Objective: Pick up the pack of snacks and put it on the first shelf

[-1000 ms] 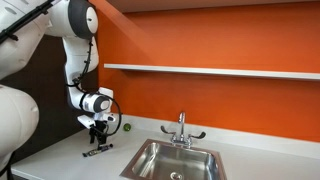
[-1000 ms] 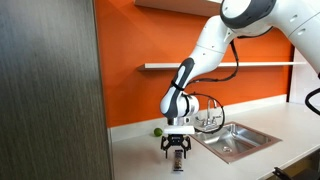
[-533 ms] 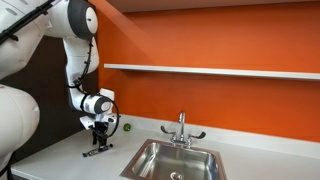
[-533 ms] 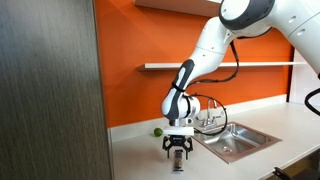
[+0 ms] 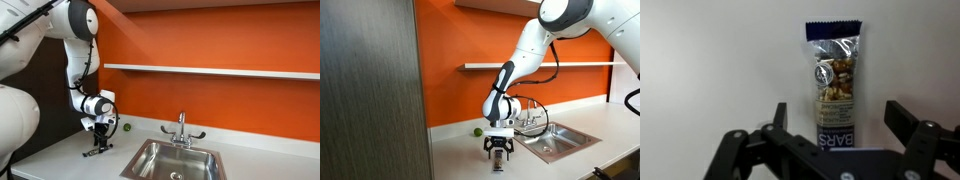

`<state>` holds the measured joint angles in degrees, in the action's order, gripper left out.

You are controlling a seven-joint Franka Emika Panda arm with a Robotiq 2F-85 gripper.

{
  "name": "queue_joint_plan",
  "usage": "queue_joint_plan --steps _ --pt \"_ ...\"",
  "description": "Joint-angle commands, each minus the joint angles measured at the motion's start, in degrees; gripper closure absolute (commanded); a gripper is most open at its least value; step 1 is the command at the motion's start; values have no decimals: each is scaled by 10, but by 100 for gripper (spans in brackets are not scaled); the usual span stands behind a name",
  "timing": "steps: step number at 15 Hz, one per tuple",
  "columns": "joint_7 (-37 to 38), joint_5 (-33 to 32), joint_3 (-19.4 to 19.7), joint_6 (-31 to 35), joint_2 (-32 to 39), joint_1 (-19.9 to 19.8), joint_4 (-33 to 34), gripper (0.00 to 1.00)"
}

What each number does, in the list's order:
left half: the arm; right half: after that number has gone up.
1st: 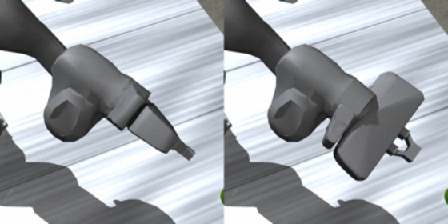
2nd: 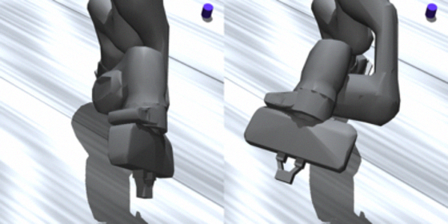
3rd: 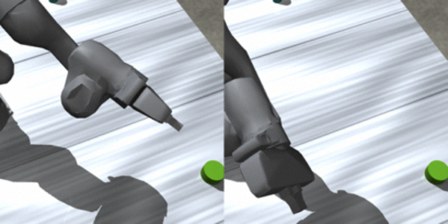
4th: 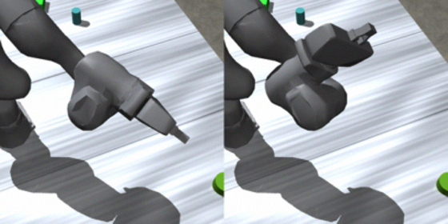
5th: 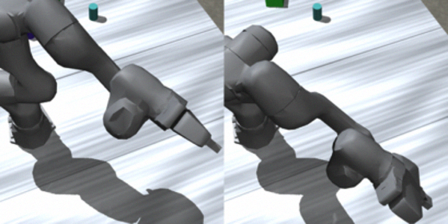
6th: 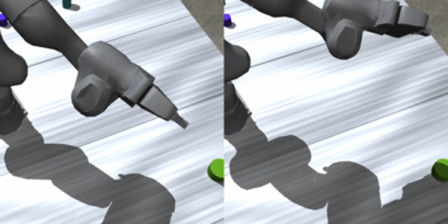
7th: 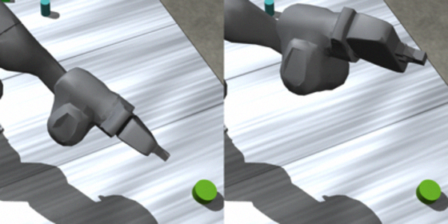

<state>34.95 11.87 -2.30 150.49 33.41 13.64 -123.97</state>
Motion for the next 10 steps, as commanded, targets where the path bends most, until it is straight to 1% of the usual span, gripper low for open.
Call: queue_joint_plan --steps 1,3,10 --pt "14 10 5 9 0 7 -3 26" --pt "12 11 2 10 3 4 -2 29" --pt "3 18 -4 12 13 -2 3 84"
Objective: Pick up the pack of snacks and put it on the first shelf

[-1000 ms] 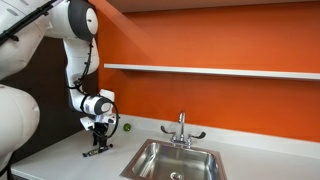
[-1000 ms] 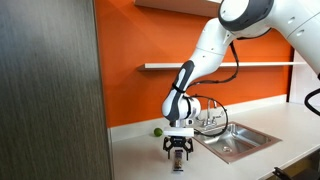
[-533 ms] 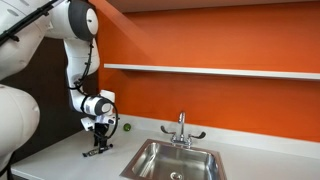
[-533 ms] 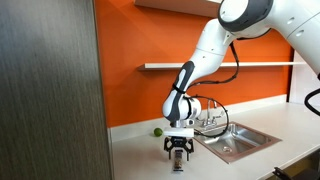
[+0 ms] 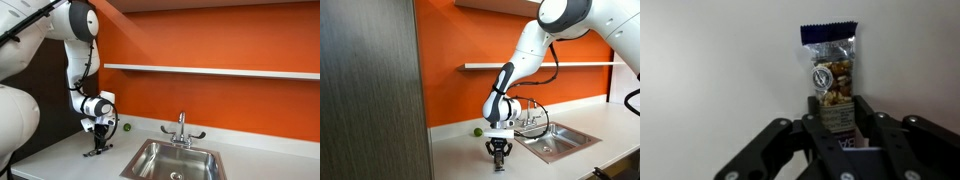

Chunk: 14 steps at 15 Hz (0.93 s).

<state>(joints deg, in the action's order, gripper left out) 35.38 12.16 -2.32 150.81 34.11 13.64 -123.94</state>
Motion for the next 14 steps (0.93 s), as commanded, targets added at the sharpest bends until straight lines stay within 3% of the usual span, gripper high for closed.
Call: queue_joint_plan --steps 1,6,14 --pt "-2 16 -4 9 6 -2 5 90" --pt "4 -2 9 3 -3 11 4 91" --pt "6 -83 47 -8 -77 51 -28 91"
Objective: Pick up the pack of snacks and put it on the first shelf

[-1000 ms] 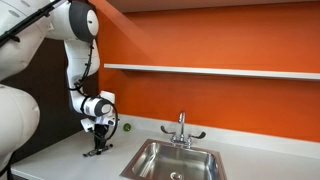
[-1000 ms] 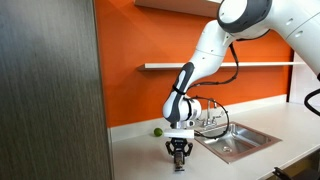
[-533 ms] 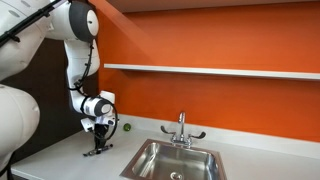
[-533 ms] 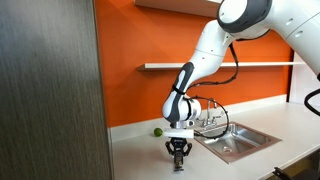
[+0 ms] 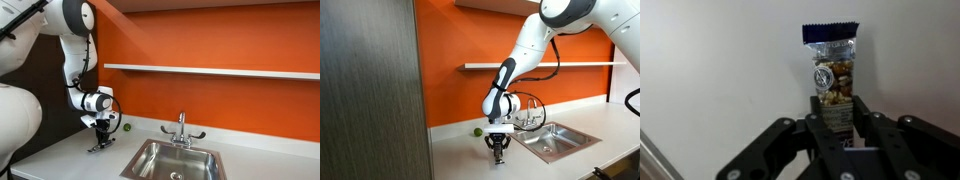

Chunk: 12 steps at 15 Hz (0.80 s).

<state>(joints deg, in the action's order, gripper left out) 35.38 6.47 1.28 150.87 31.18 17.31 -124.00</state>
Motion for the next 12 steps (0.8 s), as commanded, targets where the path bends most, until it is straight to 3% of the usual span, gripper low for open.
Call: queue_joint_plan --steps 1,7,12 --pt "5 -32 10 -9 -61 15 -34 91" --pt "-10 -64 -6 -29 -144 14 -80 91" --pt "37 -166 -4 -74 -235 32 -115 91"
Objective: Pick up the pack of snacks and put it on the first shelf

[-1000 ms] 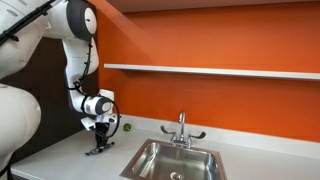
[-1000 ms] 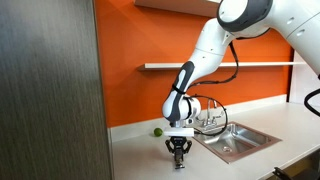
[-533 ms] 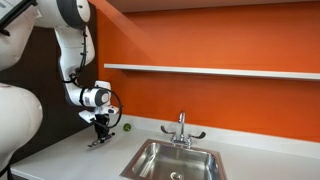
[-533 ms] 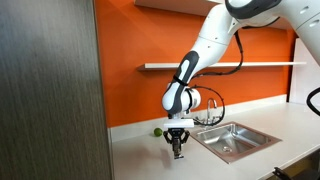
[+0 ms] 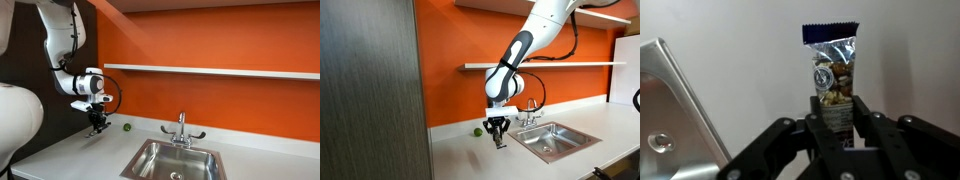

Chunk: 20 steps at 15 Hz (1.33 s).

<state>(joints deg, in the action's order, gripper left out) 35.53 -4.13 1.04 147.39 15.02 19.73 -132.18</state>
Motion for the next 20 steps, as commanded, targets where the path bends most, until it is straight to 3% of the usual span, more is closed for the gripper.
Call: queue_joint_plan --steps 1,5,12,20 --pt "48 -84 -6 -50 -93 7 -37 91" --pt "88 -159 -43 -105 -164 -10 -40 91" --pt "122 -215 -115 -153 -256 -45 -32 91" --pt "98 -249 -140 -161 -325 -106 -27 91"
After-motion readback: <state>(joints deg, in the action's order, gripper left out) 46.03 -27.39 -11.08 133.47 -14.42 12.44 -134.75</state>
